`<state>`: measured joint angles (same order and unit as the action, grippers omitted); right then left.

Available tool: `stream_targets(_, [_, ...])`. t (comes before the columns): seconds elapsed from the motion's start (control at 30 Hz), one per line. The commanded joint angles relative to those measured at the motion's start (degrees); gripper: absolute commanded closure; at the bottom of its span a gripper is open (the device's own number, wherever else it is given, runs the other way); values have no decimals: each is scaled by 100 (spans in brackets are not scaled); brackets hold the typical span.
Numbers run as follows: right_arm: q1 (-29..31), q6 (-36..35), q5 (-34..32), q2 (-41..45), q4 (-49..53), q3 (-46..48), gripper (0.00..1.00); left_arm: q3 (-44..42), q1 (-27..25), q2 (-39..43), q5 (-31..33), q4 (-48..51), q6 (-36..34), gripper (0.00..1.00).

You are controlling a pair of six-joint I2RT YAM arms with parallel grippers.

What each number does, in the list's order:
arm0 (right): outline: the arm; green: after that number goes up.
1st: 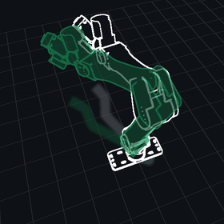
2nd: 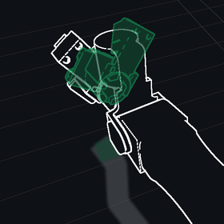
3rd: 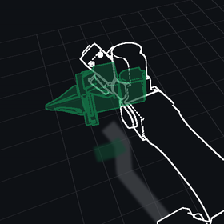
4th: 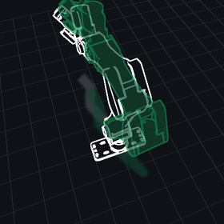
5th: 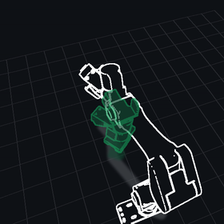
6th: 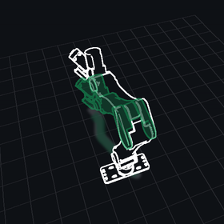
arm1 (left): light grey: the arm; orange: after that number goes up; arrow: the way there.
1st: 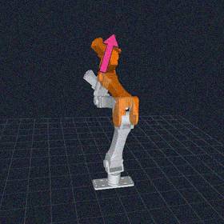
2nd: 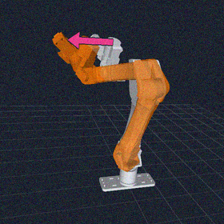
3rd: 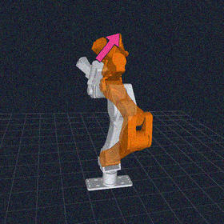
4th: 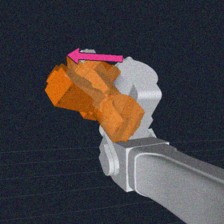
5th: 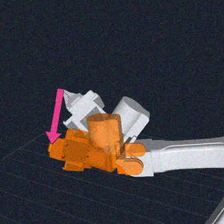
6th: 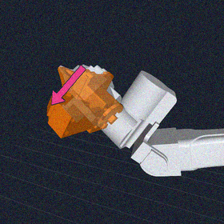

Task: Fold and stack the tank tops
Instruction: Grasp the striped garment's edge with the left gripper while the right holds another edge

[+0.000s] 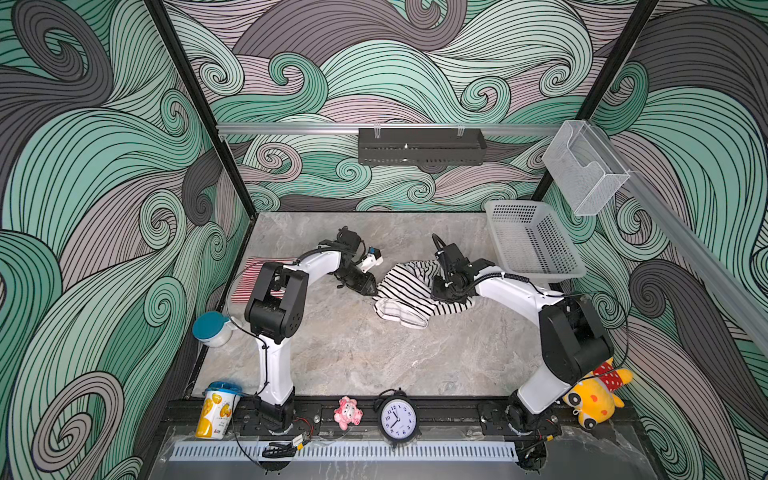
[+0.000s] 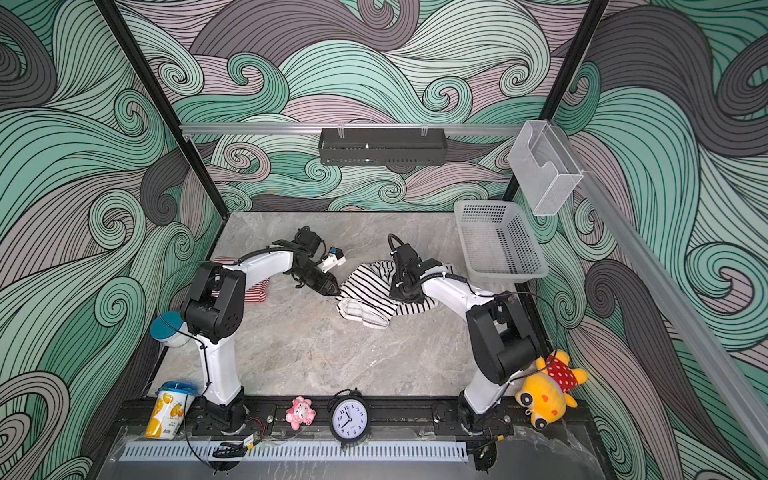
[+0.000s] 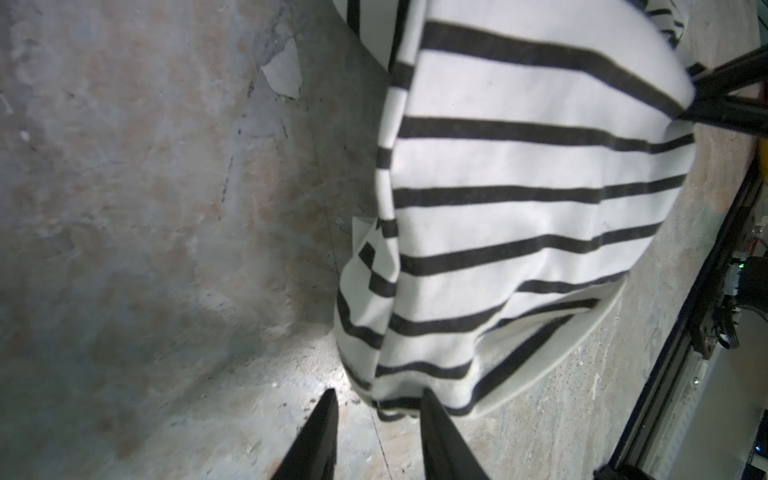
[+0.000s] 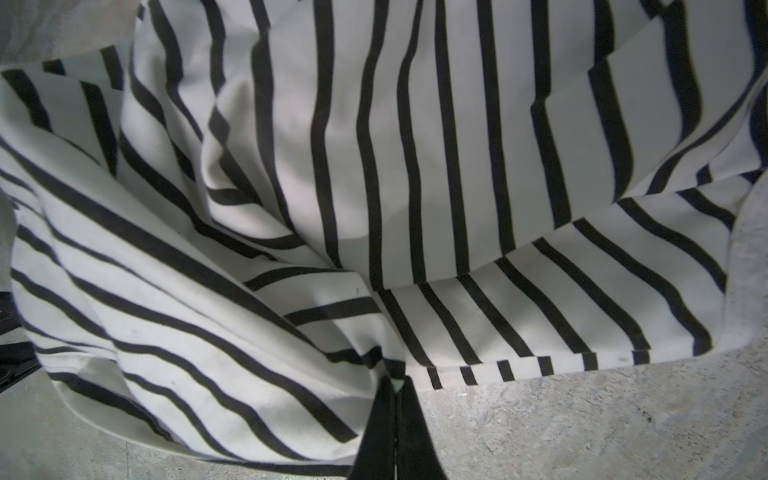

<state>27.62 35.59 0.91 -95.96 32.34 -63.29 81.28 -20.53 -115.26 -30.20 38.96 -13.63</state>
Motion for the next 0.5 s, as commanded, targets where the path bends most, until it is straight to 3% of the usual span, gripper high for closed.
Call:
stream_targets(0.0, [-38,75,22,181,-34,102,100,263,47,-194,-255,174,-43,64])
stream_targets(0.47, [-98,62,59,264,-105,252,100,310,59,-243,-789,235,-131,68])
